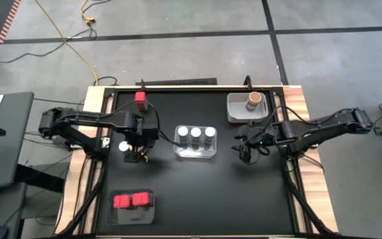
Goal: Sort spices by type
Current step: Put the gold seasoning bottle into the white bin
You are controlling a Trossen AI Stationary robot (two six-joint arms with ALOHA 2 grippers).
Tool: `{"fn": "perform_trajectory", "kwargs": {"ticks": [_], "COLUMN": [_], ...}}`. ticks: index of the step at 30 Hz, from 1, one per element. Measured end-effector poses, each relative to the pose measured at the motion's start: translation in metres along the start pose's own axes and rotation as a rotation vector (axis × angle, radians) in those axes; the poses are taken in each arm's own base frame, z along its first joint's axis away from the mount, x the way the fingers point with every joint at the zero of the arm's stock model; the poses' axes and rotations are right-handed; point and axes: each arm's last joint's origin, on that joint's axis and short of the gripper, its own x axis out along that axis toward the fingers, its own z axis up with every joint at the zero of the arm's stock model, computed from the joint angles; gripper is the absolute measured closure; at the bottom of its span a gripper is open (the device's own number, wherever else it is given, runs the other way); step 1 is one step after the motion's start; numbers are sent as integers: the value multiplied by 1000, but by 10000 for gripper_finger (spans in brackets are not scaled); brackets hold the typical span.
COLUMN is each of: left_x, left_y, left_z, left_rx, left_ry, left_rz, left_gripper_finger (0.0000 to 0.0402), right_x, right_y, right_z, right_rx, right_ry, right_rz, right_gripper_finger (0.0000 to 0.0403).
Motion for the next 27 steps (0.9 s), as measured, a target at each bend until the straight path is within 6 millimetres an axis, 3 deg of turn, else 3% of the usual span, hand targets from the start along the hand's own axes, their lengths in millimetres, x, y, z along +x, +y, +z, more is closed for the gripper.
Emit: {"fn": "perform_trajectory", "kwargs": {"ticks": [6,14,25,27], "left_x": [16,17,17,16], "left_y": [-1,1,1,1], "left_z": [-7,-2,-2,-2], "left_rx": [-37,-56,-91,-92], "left_ry": [62,7,6,7], "left_rz": [4,24,26,26], "left_gripper_finger": [24,29,132,135], "right_x": [0,0,0,0], "right_y": [0,0,0,0], "right_z": [0,0,0,0], "right_rx": [-1,-7,-23,-23], "right_ry": [0,3,3,3], "right_rz": [0,-2,-2,-2], "right_gripper_finger": [141,141,141,141]}}
